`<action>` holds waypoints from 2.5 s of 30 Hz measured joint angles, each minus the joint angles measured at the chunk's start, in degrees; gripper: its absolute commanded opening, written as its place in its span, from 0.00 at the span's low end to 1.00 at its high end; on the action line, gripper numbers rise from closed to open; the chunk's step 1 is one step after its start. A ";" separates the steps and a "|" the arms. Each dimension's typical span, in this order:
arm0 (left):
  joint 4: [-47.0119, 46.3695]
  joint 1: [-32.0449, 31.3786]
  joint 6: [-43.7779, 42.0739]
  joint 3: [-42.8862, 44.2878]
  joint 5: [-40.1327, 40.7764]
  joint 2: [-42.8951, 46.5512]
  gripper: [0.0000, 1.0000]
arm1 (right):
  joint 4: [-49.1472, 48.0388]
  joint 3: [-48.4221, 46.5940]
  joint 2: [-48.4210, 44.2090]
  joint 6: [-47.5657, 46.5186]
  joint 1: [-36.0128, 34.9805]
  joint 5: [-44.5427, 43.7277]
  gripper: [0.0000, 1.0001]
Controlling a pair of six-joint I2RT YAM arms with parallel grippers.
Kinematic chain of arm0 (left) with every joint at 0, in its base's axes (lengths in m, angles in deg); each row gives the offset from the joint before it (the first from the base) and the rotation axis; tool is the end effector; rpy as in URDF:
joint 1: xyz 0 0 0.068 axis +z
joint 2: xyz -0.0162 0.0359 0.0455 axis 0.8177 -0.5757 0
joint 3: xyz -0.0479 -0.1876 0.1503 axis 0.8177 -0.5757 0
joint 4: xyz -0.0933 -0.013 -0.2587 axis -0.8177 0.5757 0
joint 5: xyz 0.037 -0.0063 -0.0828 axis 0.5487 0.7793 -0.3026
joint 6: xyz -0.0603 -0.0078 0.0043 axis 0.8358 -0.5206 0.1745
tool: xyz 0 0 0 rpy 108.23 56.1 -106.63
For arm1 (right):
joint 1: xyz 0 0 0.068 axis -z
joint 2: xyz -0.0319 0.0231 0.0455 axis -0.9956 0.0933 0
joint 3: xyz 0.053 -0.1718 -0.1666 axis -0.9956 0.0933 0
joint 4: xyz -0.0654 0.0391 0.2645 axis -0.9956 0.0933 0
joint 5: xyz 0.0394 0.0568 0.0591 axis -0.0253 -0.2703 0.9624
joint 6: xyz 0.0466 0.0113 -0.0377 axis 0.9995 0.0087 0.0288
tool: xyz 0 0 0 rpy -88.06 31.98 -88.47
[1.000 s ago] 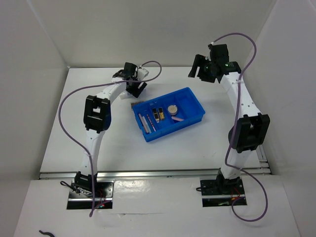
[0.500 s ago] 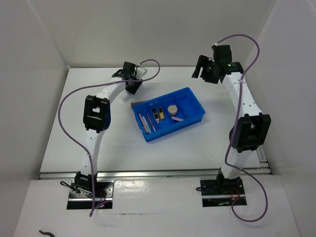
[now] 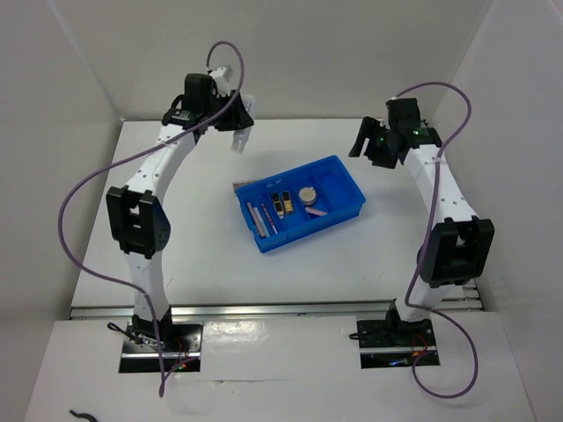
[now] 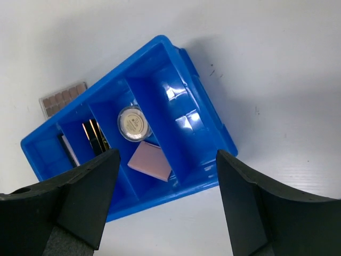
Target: Organize the makeup
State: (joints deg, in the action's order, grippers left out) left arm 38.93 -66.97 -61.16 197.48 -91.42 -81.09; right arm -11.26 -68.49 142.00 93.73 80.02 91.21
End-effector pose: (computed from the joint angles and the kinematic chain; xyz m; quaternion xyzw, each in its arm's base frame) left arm 0.4902 -0.1149 0.3133 0.0364 0.8628 -0.2009 0.4625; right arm 0.3916 0.0374 0.3042 0.1011 0.9217 0.1368 0.3487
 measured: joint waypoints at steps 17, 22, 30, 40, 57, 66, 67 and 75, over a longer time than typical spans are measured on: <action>-13.03 -21.14 52.13 4.22 -6.36 -13.49 0.00 | -1.27 13.22 -20.68 1.73 5.84 0.70 0.80; -10.69 -22.43 58.25 5.22 1.31 -15.74 0.00 | -1.16 17.16 -22.18 2.64 5.84 1.51 0.80; -9.29 -23.93 62.84 6.16 11.76 -16.22 0.05 | -0.87 18.34 -25.29 2.89 5.84 1.16 0.80; -8.70 -27.61 62.66 6.56 14.78 -17.57 0.30 | -0.87 19.21 -26.21 2.86 5.51 1.05 0.80; -10.14 -28.04 57.33 6.80 15.47 -17.66 1.00 | -0.92 19.21 -26.01 2.86 5.03 1.57 0.80; -5.90 -24.46 44.09 4.66 21.64 -8.07 0.36 | -0.92 19.21 -25.86 2.86 5.03 2.19 0.80; -5.77 -22.62 42.73 2.36 21.99 -5.27 0.21 | -0.94 19.21 -25.86 2.86 5.03 2.21 0.80; -3.32 -0.20 33.27 -14.97 23.54 9.57 0.00 | -1.36 19.21 -25.86 2.86 5.01 2.71 0.80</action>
State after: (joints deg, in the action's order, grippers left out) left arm 35.60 -67.17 -27.89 182.51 -67.88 -71.52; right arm -12.62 -49.27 116.15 96.59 85.03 93.92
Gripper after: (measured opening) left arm 0.022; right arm 0.802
